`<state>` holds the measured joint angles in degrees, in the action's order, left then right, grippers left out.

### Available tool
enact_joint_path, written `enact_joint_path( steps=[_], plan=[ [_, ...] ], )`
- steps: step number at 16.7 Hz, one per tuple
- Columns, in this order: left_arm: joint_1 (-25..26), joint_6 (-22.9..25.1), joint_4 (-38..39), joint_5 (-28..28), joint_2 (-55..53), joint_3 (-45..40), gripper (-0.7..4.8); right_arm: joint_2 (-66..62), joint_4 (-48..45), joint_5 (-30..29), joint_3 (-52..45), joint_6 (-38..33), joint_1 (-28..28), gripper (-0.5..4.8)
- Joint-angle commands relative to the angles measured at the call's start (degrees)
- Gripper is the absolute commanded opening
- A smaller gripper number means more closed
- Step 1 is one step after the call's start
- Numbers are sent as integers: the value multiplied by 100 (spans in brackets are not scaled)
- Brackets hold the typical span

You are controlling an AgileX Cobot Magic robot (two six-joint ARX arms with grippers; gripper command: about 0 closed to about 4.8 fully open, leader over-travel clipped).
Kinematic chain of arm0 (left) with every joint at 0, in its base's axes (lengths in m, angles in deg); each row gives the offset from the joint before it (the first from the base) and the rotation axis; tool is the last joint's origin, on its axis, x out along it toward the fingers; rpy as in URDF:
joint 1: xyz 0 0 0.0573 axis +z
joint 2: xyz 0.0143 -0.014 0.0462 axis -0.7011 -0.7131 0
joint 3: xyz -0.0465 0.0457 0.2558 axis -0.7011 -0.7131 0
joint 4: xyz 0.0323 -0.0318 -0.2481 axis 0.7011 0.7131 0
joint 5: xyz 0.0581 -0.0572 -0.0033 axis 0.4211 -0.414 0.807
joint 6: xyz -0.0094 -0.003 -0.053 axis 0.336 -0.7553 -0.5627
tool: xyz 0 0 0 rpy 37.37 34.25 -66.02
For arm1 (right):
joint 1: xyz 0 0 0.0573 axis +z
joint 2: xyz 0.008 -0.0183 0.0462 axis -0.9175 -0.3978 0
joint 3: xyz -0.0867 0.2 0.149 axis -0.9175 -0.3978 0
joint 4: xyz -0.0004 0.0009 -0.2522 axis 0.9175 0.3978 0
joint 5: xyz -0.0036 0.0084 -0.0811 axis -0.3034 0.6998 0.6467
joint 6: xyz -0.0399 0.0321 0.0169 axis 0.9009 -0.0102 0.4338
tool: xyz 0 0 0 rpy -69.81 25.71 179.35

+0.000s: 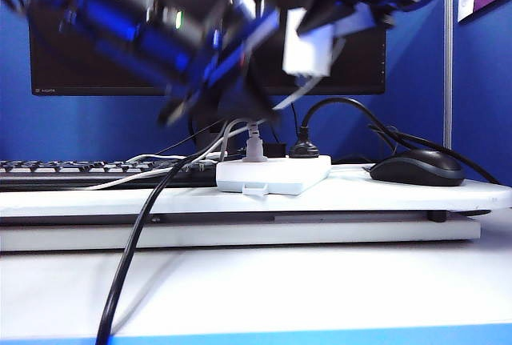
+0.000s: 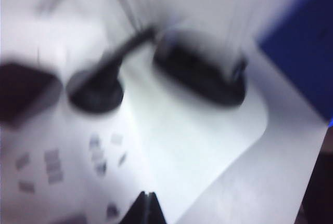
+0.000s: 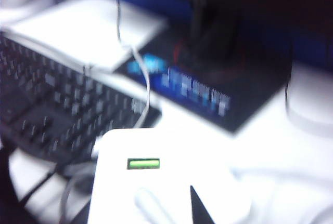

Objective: Unplug the white charger from the socket, then place it next to the socket.

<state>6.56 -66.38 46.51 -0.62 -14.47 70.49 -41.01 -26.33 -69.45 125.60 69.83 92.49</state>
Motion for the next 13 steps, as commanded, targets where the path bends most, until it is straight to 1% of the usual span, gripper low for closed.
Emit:
enact_joint_path(
  steps=[1,5,7,10,13],
  plan=[
    [-7,9,-197,188,243,160,-5,208,664,46,39,-518,-4,-1],
    [-4,20,-173,479,533,315,-5,278,1123,48,42,-782,-4,-1],
    [-4,17,-164,476,533,391,-5,280,1185,33,42,-966,-4,-1],
    [-4,13,-184,476,535,428,-5,282,1486,28,42,-970,-4,-1],
    [-4,7,-181,476,533,428,-5,282,2050,33,39,-970,-7,-1]
  ],
)
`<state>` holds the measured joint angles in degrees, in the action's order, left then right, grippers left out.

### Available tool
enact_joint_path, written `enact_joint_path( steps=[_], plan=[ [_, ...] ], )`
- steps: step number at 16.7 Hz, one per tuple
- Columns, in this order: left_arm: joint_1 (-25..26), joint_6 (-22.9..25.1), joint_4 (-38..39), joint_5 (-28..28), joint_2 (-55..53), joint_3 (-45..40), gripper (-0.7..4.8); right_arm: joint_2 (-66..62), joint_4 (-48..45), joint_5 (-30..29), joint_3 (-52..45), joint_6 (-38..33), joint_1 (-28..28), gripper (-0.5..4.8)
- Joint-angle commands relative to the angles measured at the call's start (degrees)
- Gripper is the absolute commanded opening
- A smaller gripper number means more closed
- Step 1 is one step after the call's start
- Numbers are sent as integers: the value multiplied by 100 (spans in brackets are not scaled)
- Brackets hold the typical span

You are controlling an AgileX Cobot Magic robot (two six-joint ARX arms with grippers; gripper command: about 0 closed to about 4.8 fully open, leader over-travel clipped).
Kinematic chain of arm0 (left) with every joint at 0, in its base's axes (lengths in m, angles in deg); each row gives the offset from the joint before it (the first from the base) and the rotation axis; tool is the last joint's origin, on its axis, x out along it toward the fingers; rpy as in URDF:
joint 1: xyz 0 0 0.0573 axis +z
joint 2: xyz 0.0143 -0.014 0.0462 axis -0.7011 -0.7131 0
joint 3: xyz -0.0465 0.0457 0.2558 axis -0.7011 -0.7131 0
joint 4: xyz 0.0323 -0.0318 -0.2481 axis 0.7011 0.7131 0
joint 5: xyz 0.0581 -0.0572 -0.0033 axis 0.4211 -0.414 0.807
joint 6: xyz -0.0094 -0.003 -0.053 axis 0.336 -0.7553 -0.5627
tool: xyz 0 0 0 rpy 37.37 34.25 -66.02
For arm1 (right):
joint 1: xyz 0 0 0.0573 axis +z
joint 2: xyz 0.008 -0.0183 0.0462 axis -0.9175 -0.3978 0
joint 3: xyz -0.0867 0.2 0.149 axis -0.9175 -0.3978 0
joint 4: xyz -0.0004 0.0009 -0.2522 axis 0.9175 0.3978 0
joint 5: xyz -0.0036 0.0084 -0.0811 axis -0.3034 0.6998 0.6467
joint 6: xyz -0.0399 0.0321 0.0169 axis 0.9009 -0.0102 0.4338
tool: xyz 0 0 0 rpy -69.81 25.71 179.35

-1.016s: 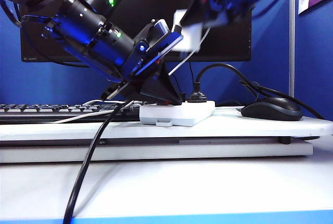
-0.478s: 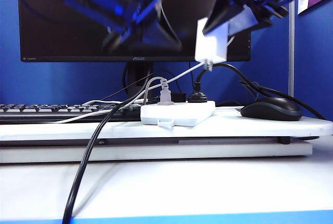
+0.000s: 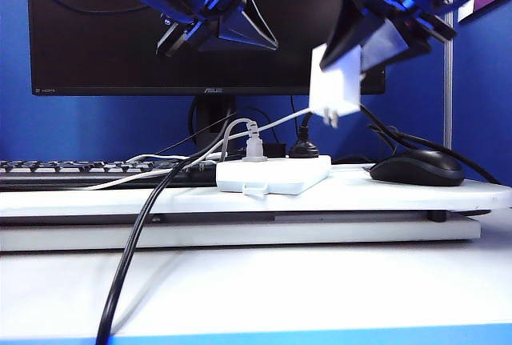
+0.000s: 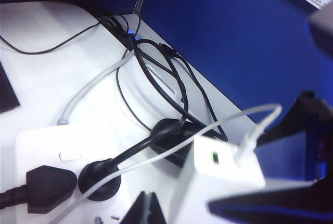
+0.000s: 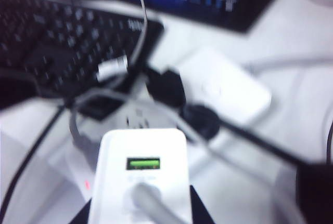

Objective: Unplug the white charger from the socket, then place it next to the socket.

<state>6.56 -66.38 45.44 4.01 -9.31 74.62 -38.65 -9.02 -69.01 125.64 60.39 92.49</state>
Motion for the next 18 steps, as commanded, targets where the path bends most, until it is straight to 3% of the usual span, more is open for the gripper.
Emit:
enact_joint_path(
  steps=[1,5,14,18],
  plan=[
    [-7,7,-74,13,17,15,-5,46,413,-11,35,-26,-7,-1],
    [-7,2,-79,9,22,15,-5,-107,629,358,35,-256,-9,-1],
    [-7,0,-120,-55,219,17,-5,-1021,20,-181,195,-1799,-262,-1],
    [-7,0,-118,-55,221,20,-5,-1257,44,-149,223,-2404,-262,-1]
  ],
)
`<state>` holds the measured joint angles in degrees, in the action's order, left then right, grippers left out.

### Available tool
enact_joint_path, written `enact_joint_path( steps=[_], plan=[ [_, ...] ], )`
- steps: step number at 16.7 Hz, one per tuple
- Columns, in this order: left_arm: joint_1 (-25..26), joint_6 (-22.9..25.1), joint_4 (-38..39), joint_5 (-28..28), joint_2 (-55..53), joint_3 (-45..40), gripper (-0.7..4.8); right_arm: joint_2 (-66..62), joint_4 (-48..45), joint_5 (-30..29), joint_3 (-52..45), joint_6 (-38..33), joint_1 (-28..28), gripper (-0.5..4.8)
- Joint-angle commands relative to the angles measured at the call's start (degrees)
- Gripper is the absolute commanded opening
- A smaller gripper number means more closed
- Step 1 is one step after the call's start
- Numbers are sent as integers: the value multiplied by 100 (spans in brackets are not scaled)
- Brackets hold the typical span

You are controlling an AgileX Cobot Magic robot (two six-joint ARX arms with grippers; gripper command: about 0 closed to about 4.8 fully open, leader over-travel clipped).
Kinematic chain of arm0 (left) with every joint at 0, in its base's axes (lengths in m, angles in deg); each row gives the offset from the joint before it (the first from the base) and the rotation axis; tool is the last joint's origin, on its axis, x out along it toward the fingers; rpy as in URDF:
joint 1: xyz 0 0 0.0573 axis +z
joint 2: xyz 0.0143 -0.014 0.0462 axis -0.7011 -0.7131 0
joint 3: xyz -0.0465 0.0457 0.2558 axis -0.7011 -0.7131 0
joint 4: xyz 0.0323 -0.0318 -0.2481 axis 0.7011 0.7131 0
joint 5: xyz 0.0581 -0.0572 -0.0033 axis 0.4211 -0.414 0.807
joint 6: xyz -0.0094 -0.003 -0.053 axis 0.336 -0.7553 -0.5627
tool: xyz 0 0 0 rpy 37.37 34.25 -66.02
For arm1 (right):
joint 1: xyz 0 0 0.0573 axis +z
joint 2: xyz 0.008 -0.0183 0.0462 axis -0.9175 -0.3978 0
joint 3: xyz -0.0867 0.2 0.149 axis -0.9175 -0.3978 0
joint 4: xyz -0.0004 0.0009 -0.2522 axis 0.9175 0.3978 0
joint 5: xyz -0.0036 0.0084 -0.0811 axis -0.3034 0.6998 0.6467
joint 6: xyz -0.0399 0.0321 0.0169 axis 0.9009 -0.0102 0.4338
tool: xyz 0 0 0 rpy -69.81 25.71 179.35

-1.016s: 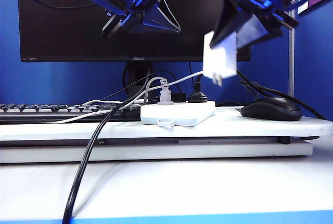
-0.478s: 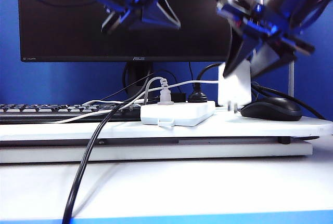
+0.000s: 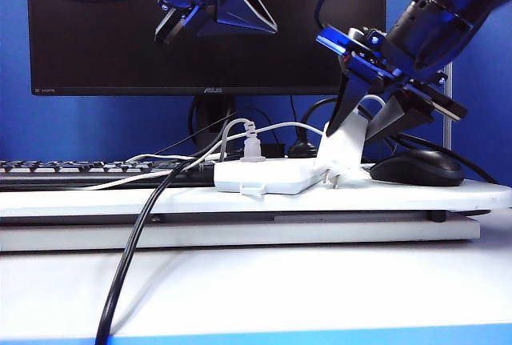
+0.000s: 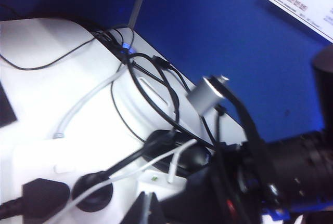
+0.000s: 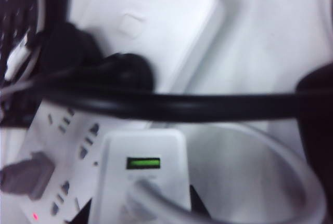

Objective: Unplug the white charger from the socket, then place it next to the socket.

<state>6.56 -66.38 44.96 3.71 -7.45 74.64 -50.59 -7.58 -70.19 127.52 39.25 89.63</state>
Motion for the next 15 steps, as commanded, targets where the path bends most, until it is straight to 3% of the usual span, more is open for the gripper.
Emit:
enact_joint_path(
  steps=[1,5,6,7,15],
  plan=[
    [-7,0,-70,-24,35,17,-5,-76,-111,-31,35,-369,24,-1],
    [-7,0,-70,-24,35,17,-5,-111,-101,-31,39,-601,22,20],
    [-7,0,-70,-24,35,17,-5,-111,-131,-31,52,-601,22,239],
    [-7,0,-68,-24,35,17,-5,-109,-149,-31,63,-601,22,398],
    [-9,-79,-68,-28,35,17,-5,118,492,162,345,-573,22,367]
  ],
)
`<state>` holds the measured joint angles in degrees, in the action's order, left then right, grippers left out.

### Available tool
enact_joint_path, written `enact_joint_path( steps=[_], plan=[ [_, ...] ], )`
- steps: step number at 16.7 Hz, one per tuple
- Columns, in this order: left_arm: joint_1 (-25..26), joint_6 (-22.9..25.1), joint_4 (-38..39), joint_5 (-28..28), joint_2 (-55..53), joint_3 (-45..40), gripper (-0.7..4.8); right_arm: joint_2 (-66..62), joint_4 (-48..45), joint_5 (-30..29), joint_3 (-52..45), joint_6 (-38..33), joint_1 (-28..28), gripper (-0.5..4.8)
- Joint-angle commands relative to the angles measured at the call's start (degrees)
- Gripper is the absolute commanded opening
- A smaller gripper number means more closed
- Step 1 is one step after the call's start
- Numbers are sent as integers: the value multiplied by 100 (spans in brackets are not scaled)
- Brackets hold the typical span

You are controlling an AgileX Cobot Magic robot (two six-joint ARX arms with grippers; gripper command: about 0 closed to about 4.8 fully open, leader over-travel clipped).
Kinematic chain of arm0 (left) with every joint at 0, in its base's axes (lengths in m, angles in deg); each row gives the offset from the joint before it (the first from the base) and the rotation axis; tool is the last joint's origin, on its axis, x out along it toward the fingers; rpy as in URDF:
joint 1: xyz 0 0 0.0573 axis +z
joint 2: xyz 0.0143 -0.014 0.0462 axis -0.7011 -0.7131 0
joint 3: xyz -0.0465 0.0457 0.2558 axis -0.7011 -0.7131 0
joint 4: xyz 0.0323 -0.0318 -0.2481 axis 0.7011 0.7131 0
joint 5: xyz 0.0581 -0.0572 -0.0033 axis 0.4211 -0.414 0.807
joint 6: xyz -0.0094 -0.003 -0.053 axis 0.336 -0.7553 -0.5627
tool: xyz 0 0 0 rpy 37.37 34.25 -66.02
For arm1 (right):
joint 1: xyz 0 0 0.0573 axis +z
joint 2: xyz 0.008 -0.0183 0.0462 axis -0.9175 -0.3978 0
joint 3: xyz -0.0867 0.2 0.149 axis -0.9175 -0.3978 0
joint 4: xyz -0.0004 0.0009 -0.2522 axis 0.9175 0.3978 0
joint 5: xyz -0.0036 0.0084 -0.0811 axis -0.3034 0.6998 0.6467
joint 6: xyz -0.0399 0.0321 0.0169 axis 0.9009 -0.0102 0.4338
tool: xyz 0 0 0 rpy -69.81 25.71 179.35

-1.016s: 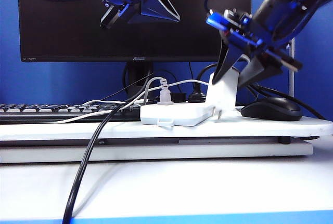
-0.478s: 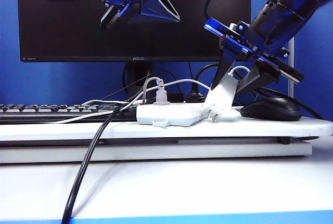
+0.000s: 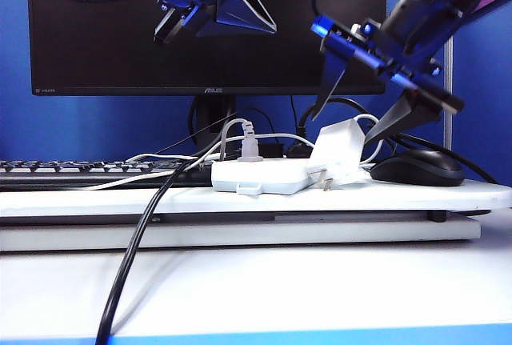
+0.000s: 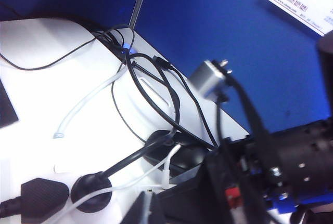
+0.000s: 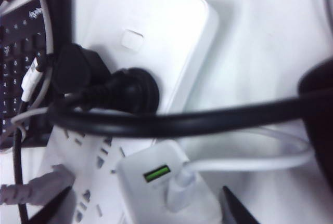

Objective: Unplug the white charger from the socket, then place it next to the socket.

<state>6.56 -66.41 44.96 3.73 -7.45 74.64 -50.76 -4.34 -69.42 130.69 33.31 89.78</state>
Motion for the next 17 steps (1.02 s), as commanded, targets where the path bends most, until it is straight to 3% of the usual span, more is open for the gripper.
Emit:
enact_joint_path(
  steps=[1,5,8,12,17],
  plan=[
    [-9,-85,-70,-33,35,17,-5,212,315,90,31,44,7,367],
    [-9,-85,-74,-42,37,17,-5,560,522,332,33,153,7,360],
    [-9,-85,-83,-42,37,17,-5,776,520,540,52,391,7,130],
    [-9,-85,-118,-83,48,94,-5,800,520,501,192,476,7,8],
    [-9,-76,-107,-238,221,586,-5,1071,243,527,496,1322,7,-5]
  ],
)
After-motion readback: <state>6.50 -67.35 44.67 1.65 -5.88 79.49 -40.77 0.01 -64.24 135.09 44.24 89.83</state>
